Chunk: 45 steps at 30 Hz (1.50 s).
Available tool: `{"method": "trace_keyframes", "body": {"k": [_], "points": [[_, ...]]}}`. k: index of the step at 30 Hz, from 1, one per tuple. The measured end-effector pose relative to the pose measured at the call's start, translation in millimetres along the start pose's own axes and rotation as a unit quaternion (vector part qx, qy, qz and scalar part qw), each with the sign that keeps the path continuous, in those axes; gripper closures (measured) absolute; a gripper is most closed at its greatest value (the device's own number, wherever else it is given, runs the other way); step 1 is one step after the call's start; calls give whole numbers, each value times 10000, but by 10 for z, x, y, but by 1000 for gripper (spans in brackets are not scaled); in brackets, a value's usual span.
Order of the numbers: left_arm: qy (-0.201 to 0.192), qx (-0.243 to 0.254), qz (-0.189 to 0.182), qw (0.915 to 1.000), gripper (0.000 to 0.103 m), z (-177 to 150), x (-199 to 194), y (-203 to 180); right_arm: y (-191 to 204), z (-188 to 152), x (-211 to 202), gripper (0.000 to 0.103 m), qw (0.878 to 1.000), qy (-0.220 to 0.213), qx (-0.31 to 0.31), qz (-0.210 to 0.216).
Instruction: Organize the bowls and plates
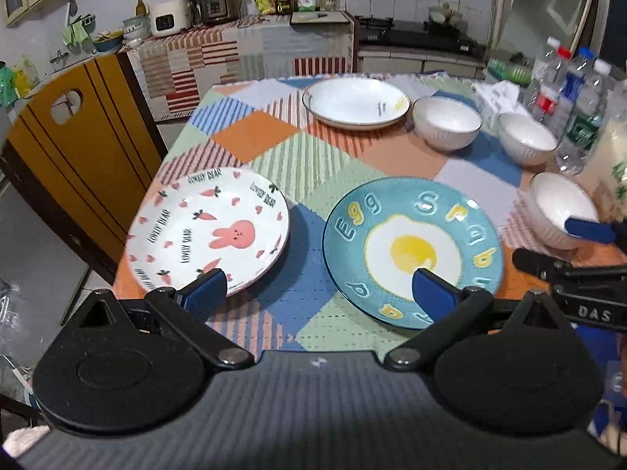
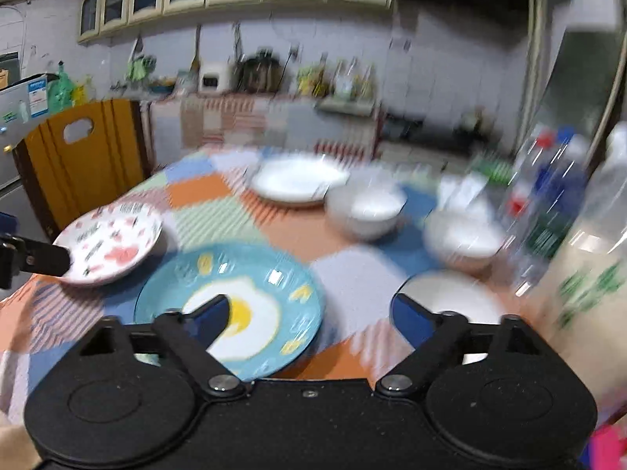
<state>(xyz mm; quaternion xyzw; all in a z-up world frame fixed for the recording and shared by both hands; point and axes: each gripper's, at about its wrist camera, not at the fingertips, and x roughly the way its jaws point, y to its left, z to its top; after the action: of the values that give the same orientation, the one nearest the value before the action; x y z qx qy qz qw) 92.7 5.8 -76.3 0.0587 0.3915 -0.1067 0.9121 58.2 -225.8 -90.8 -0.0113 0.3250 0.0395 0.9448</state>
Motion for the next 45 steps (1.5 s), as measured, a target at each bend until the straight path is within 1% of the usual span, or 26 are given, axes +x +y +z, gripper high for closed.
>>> {"method": "trace_keyframes", "body": {"k": [2,3,4,7,8,9,10,11,12,13,14,15,16,17,18,22,26,28,30,33,36,38,41,45], "points": [[93,30,-36,9999,4,-17,232,-41,-72,-66,196,20,9988,251,324,276],[150,11,-98,9998,4,-22,333,-56,-110,-102,287,24,9971,399,511,394],[236,-71,-227,9994,7,-39,410,-78,-124,-158,359,29,9949,514,702,517],[499,-229,-416,9976,13,-88,663,-106,-190,-278,570,38,9857,804,1242,804],[618,-323,-444,9966,19,-102,755,-90,-195,-336,604,39,9840,837,1337,829],[757,-437,-474,9950,26,-114,834,-65,-213,-370,651,45,9823,855,1438,846],[902,-574,-523,9929,40,-119,915,-37,-243,-402,686,51,9802,886,1535,883],[1082,-712,-586,9898,43,-129,1005,2,-275,-428,735,55,9771,925,1671,942],[1204,-870,-683,9865,45,-137,1056,24,-297,-452,765,64,9746,918,1780,1004],[1224,-989,-757,9846,52,-142,1098,43,-318,-465,799,73,9728,881,1843,1090],[1184,-1017,-784,9846,54,-149,1130,52,-328,-477,815,78,9711,842,1883,1202],[1112,-971,-767,9861,57,-151,1131,36,-330,-481,826,79,9704,827,1910,1224],[1064,-907,-773,9872,62,-152,1138,18,-336,-476,834,79,9694,826,1949,1241],[1027,-892,-843,9871,71,-151,1144,-1,-335,-481,844,79,9689,816,1975,1248],[1009,-920,-924,9863,74,-147,1150,-17,-337,-490,849,79,9690,791,1974,1260],[1022,-862,-725,9884,74,-113,1141,-94,-362,-509,839,79,9694,700,1954,1311],[962,-397,-663,9924,74,14,1070,-133,-360,-421,851,79,9734,831,1733,1251],[847,-172,-663,9941,74,99,1025,-164,-423,-386,870,79,9694,835,1885,1336],[776,-85,-710,9944,74,193,1016,-167,-453,-316,877,79,9703,745,1889,1316],[791,-204,-738,9939,74,367,1081,-135,-477,-182,903,79,9728,637,1847,1247],[822,-346,-813,9927,74,506,1203,-75,-484,-18,984,79,9754,631,1757,1175],[862,-414,-879,9915,74,572,1292,-34,-482,86,1062,79,9769,720,1663,1132],[1022,-552,-925,9889,73,640,1439,-6,-478,232,1213,79,9774,886,1578,1091],[1118,-616,-892,9878,73,688,1631,-7,-432,340,1388,79,9815,1083,1284,916]]}}
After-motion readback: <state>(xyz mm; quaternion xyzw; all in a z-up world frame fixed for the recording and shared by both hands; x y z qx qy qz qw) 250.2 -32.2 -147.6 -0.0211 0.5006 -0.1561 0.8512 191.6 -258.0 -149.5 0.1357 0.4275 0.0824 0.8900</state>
